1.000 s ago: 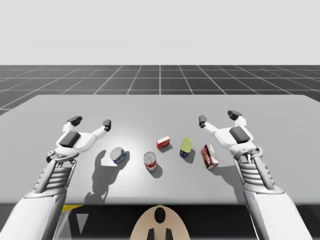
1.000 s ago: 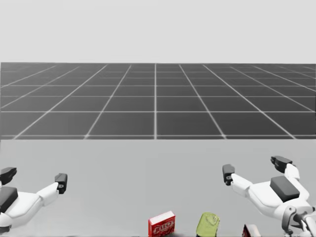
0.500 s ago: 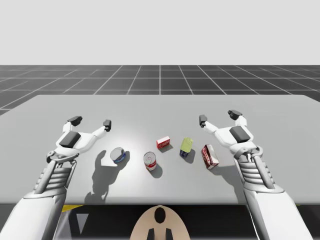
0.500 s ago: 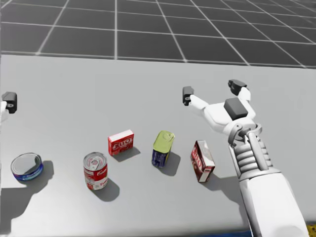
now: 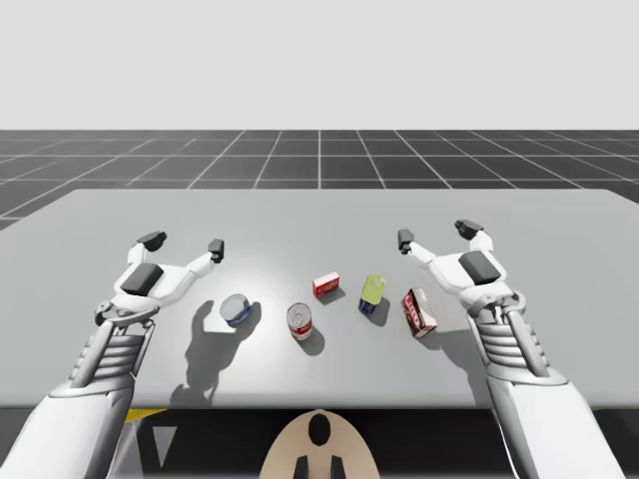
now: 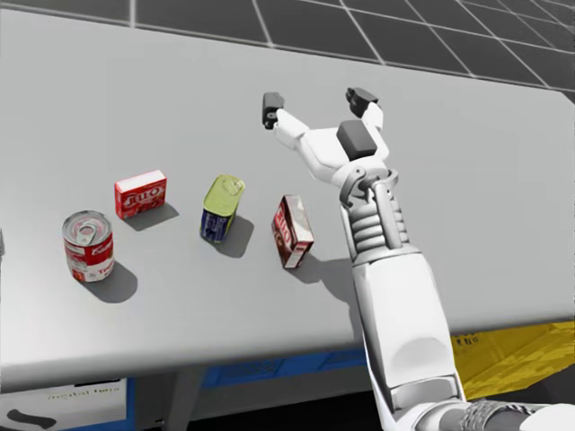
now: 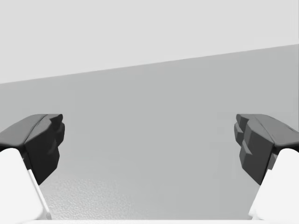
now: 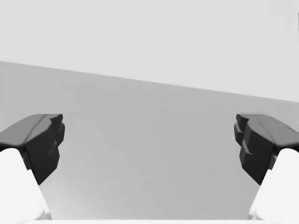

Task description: Grasp the pudding box and hold it up.

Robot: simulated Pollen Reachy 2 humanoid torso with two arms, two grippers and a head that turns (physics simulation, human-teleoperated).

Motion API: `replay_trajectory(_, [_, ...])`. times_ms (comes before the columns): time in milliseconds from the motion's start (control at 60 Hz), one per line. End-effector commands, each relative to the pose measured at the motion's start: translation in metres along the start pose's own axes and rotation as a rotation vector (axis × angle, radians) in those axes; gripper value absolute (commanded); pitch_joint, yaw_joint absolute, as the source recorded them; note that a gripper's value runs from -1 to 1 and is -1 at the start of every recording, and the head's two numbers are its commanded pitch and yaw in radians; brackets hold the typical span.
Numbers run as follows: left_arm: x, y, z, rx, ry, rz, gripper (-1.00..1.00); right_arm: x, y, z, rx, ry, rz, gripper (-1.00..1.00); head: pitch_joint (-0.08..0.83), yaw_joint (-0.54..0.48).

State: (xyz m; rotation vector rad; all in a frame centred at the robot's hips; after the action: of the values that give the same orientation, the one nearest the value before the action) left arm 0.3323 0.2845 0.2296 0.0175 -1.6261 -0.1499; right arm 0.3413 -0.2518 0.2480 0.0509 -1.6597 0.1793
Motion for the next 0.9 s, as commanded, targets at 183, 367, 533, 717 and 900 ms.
replay_trajectory(183, [-0.002,-0.002,0.001,0.008,0.014,0.001,-1.00,0.012,0.014,0.049,-0.053,0.039,-0.104,-1.00,0.693,-0.35])
replay_trajectory(367, [-0.004,-0.002,0.000,0.008,0.018,-0.003,-1.00,0.000,0.036,0.100,-0.020,-0.003,-0.130,-1.00,0.692,-0.35])
replay_trajectory(533, [-0.006,-0.004,0.000,0.013,0.028,-0.011,-1.00,-0.010,0.048,0.129,-0.001,-0.003,-0.128,-1.00,0.704,-0.35])
replay_trajectory(717, [-0.008,-0.005,-0.002,0.012,0.032,-0.017,-1.00,-0.033,0.051,0.145,0.020,0.032,-0.164,-1.00,0.710,-0.35])
replay_trajectory(900, [-0.010,-0.006,-0.003,0.013,0.037,-0.023,-1.00,-0.067,0.054,0.145,0.009,0.087,-0.211,-1.00,0.713,-0.34])
